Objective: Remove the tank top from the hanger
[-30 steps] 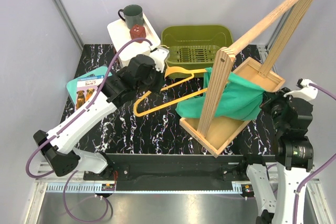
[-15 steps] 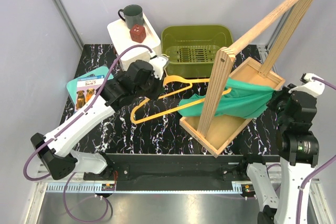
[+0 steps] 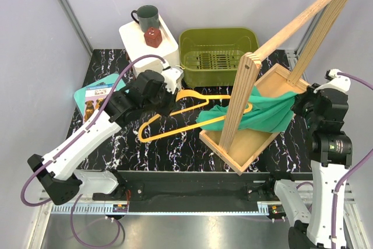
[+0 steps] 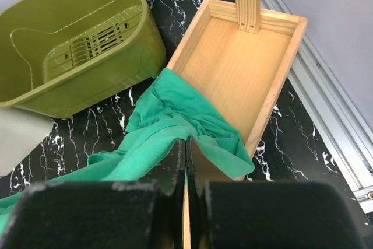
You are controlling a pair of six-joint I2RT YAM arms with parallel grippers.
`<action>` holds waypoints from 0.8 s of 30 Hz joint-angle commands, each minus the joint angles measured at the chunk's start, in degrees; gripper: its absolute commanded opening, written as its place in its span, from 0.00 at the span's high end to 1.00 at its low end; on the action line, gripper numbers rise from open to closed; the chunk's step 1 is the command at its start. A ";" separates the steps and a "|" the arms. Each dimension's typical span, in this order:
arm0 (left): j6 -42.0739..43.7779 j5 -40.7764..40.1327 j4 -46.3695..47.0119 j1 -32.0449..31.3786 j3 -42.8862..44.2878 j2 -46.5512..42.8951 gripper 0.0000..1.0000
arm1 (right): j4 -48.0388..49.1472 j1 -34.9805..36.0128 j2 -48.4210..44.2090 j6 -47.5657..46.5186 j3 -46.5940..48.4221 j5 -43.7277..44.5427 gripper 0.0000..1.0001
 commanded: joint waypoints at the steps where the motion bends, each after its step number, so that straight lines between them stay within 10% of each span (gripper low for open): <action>1: 1.16 0.27 -0.63 0.08 2.44 -1.22 1.00 | 2.58 0.18 1.70 -1.91 0.88 2.17 1.00; 11: 4.06 -2.90 -3.19 0.00 -2.66 -6.76 1.00 | 3.02 0.09 9.09 -0.86 3.52 6.32 1.00; 12: 3.71 -3.77 -3.10 0.08 -2.14 -6.50 1.00 | 3.02 0.09 8.48 -0.86 3.44 4.74 0.83; 17: 0.55 -5.53 -0.47 0.08 1.99 -2.37 1.00 | 2.23 0.09 6.02 0.46 0.89 -6.07 0.66; 20: -3.22 -4.40 2.34 0.00 7.94 3.85 1.00 | 2.23 0.09 2.78 3.00 -1.13 -14.94 0.33; 24: -7.26 -1.42 4.45 0.08 15.34 10.97 1.00 | 4.51 0.09 -4.24 6.26 -4.55 -25.75 0.17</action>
